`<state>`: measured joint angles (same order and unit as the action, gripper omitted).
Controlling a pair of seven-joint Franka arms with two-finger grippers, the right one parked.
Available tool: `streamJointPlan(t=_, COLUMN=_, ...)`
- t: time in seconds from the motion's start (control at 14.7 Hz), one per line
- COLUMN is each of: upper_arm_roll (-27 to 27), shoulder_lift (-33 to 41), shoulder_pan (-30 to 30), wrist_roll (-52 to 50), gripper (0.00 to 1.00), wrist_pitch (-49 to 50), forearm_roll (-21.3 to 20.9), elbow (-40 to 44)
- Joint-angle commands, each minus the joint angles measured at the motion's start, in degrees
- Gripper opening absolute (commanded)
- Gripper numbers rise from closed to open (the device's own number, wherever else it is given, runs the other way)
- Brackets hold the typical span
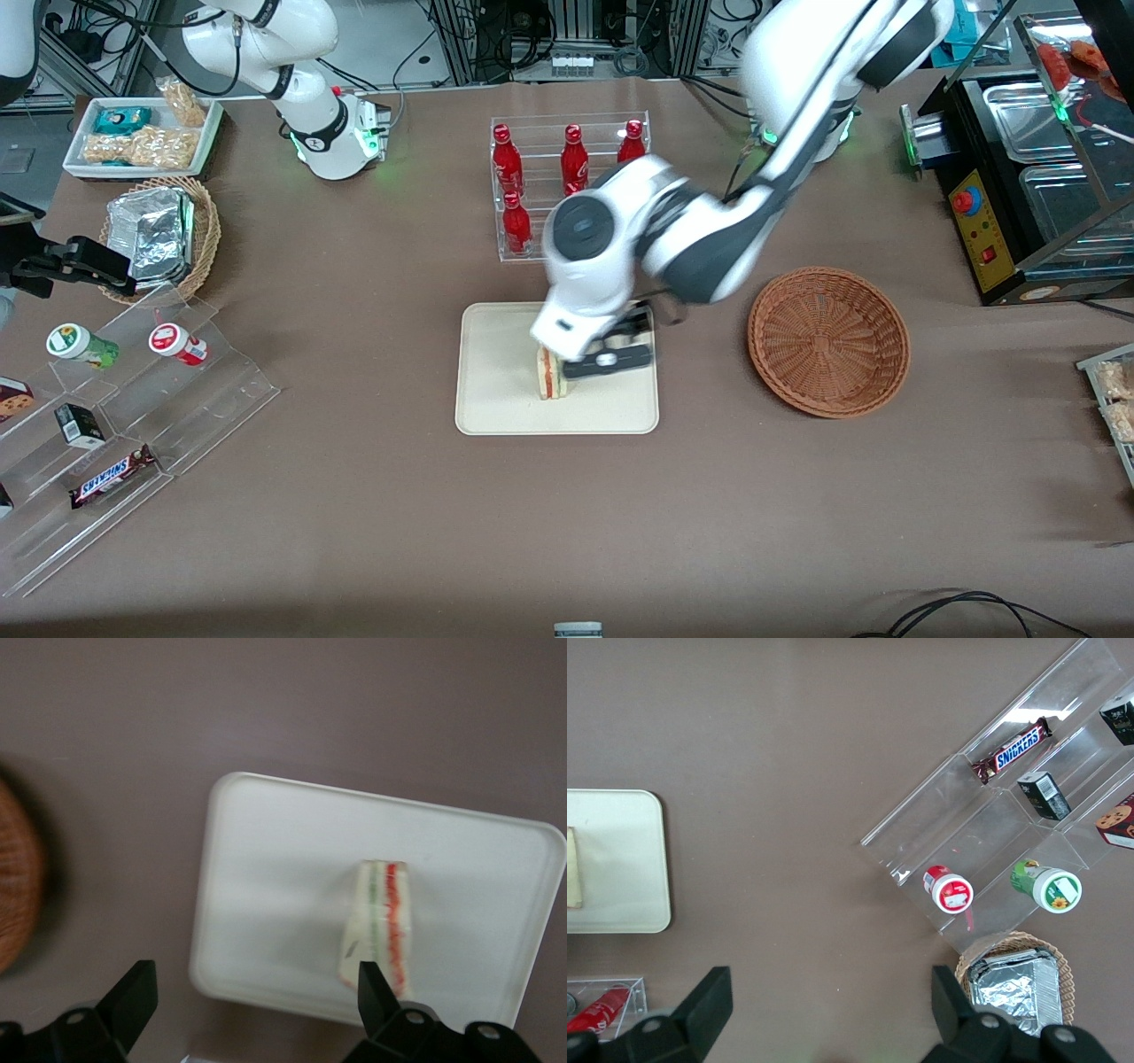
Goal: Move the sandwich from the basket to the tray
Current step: 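Set the sandwich upright on the tray and open the left gripper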
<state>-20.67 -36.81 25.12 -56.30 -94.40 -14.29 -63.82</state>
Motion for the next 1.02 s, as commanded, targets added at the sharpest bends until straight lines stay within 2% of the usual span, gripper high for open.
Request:
streamJointPlan(t=0.0, upper_arm_roll=-0.2, shoulder_lift=9.6, shoulder_pan=-9.4, wrist_roll=4.5, gripper=1.0, wrist_pitch=9.4, forearm_roll=5.2, elbow=-3.8)
streamJointPlan(t=0.2, upper_arm_roll=-0.2, shoulder_lift=14.8, shoulder_pan=-18.9, wrist_roll=14.5, gripper=1.0, wrist_pitch=18.7, forearm_roll=6.6, elbow=-3.8)
streamJointPlan(t=0.48, upper_arm_roll=-0.1, shoulder_lift=19.7, shoulder_pan=-29.7, wrist_roll=29.1, gripper=1.0, wrist_pitch=23.6, forearm_roll=6.7, elbow=-5.0)
streamJointPlan(t=0.61, upper_arm_roll=0.4, shoulder_lift=26.8, shoulder_pan=-32.8, wrist_roll=35.9, gripper=1.0, wrist_pitch=22.5, forearm_roll=6.6, elbow=-13.1)
streamJointPlan(t=0.68, upper_arm_roll=3.5, shoulder_lift=30.4, shoulder_pan=-32.2, wrist_roll=36.9, gripper=1.0, wrist_pitch=20.9, forearm_roll=6.8, elbow=-16.7)
streamJointPlan(t=0.82, upper_arm_roll=12.4, shoulder_lift=36.8, shoulder_pan=-27.1, wrist_roll=41.4, gripper=1.0, wrist_pitch=19.6, forearm_roll=10.7, elbow=-21.5)
streamJointPlan(t=0.89, upper_arm_roll=14.2, shoulder_lift=38.1, shoulder_pan=-27.0, wrist_roll=47.2, gripper=1.0, wrist_pitch=19.6, forearm_roll=13.0, elbow=-21.6)
streamJointPlan(t=0.95, upper_arm_roll=14.1, shoulder_lift=39.0, shoulder_pan=-27.1, wrist_roll=49.2, gripper=1.0, wrist_pitch=20.2, forearm_roll=12.7, elbow=-21.4)
